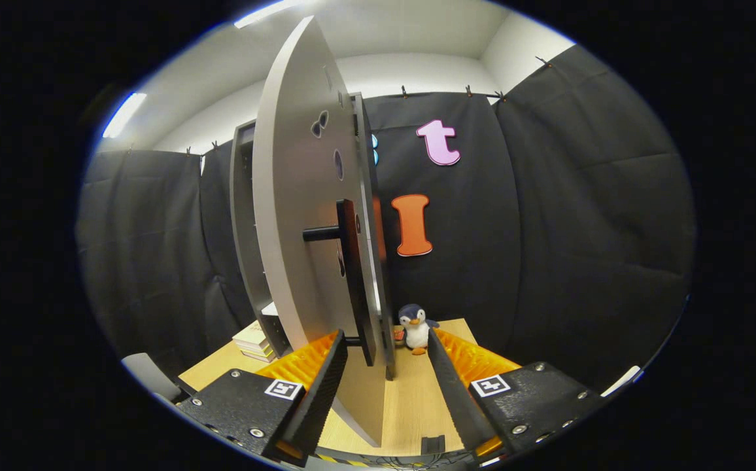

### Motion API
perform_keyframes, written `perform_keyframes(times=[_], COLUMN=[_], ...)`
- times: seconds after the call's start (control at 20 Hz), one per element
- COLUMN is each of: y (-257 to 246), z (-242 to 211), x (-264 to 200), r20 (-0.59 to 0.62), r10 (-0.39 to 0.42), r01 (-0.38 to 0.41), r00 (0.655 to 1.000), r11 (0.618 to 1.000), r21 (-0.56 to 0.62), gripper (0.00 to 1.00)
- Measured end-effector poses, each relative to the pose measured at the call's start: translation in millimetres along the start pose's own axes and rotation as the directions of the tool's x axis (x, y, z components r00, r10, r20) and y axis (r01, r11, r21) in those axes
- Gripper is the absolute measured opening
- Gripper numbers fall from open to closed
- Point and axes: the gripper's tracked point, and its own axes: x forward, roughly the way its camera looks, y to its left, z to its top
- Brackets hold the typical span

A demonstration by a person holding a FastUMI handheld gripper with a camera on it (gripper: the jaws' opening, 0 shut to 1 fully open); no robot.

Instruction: Open the shoe cabinet door, grab the shoes and put them into the shoe cabinet, then close the shoe cabinet door.

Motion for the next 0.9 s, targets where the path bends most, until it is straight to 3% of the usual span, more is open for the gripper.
perform_keyframes(times=[0.25,0.7,0.9], y=[6.9,69.2,95.7], z=[-2.2,-12.5,-15.0], x=[0.1,13.7,18.0], r20=[-0.003,-0.005,-0.009], r10=[0.008,0.148,0.173], r01=[-0.008,-0.148,-0.173], r00=[1.0,0.989,0.985], r11=[1.0,0.989,0.985], r21=[-0.013,-0.009,-0.016], gripper=[0.78,0.78,0.78])
